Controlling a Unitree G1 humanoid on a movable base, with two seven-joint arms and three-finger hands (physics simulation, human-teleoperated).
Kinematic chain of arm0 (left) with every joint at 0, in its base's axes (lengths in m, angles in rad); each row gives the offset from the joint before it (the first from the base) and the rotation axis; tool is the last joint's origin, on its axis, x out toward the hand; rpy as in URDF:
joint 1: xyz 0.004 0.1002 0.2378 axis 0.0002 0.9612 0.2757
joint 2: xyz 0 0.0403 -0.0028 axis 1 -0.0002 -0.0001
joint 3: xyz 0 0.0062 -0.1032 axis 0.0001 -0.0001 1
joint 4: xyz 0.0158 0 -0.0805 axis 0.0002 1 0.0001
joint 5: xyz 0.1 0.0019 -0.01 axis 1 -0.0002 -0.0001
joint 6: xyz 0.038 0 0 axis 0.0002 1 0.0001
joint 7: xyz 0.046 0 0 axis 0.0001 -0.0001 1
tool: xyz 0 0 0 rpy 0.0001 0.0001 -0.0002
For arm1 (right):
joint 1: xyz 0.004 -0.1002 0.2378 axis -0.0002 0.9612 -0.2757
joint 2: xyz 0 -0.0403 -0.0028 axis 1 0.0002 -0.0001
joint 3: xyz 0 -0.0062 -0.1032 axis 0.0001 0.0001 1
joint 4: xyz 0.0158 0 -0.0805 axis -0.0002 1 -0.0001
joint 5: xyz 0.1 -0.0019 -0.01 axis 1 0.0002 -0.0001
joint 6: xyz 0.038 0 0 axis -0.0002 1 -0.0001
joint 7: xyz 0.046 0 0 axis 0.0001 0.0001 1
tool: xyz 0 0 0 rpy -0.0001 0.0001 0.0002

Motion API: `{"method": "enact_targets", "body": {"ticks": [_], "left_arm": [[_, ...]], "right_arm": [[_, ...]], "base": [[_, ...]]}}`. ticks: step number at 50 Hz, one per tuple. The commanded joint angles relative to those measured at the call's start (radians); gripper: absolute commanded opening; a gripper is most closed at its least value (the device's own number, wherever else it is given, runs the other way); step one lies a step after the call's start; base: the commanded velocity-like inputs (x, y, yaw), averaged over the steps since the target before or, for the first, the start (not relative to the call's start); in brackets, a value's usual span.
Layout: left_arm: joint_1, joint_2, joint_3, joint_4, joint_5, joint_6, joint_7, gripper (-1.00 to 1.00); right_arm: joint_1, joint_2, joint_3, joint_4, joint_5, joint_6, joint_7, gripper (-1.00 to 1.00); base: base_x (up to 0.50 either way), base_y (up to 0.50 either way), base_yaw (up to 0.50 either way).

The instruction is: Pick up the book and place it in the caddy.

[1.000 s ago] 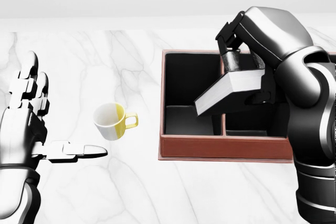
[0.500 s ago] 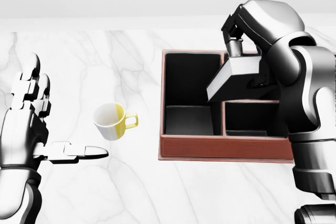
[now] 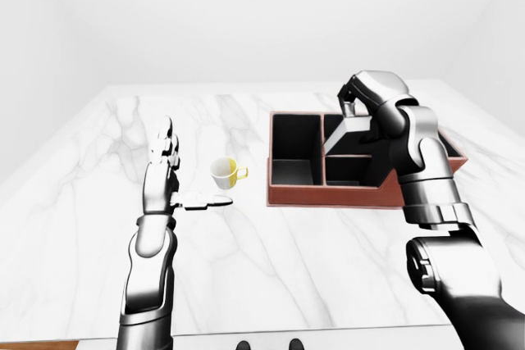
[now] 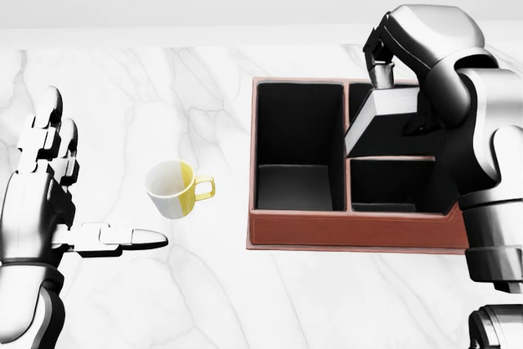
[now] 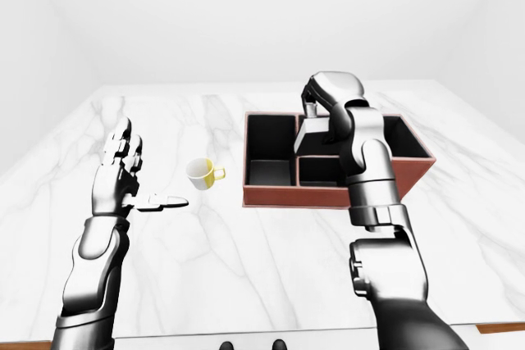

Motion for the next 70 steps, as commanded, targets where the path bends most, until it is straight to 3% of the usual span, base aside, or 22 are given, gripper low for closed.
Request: {"method": "enact_targets", "body": {"ticks": [1,28,70], "left_arm": [[0.004,-0.001,0.001,0.0,-0.001,0.0,0.0,1.0],[-0.006,0.005,0.008,0.0,-0.006,0.0,-0.002,1.0],[0.004,0.002,0.006,0.007,-0.005,0.0,0.0,1.0]], "right_arm": [[-0.004,-0.019,-0.014,0.018,-0.016,-0.002,-0.031,-1.0],[-0.018,-0.007,0.014,0.158,-0.07,-0.027,-0.097,-1.0],[-0.086,0.011,0.056,0.46,-0.085,-0.032,-0.26,-1.0]], "base": [[0.0,0.0,0.0],[0.0,0.0,0.0],[0.0,0.0,0.0]]}}
